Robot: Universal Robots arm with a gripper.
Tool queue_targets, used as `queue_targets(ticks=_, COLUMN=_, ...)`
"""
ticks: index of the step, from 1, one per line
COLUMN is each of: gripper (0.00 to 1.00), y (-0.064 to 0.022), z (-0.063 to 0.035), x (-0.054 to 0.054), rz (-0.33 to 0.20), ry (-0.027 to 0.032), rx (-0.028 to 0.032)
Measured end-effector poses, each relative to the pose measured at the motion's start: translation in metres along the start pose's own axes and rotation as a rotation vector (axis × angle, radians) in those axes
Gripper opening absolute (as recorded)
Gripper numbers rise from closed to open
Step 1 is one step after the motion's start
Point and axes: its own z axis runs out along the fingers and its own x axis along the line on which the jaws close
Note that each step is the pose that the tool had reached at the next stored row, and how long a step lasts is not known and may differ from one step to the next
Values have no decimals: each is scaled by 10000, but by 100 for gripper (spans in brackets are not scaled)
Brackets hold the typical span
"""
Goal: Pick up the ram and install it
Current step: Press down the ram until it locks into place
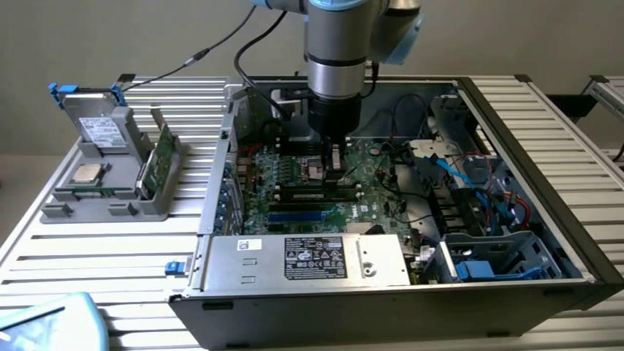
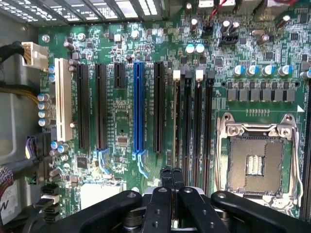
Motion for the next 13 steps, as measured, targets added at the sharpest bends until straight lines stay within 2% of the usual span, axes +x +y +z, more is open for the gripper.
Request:
queue_targets(ticks=4, gripper=11, y=79, z=-1, x=-5, rz=5, ry=-1, rx=42)
queue_targets(ticks=6, gripper=11, y=80, z=7, x=-5, rz=7, ry=-3, rx=61)
queue_targets(ticks=13, gripper=11, y=88, z=61, x=-18, rz=9, ry=6, rx=70)
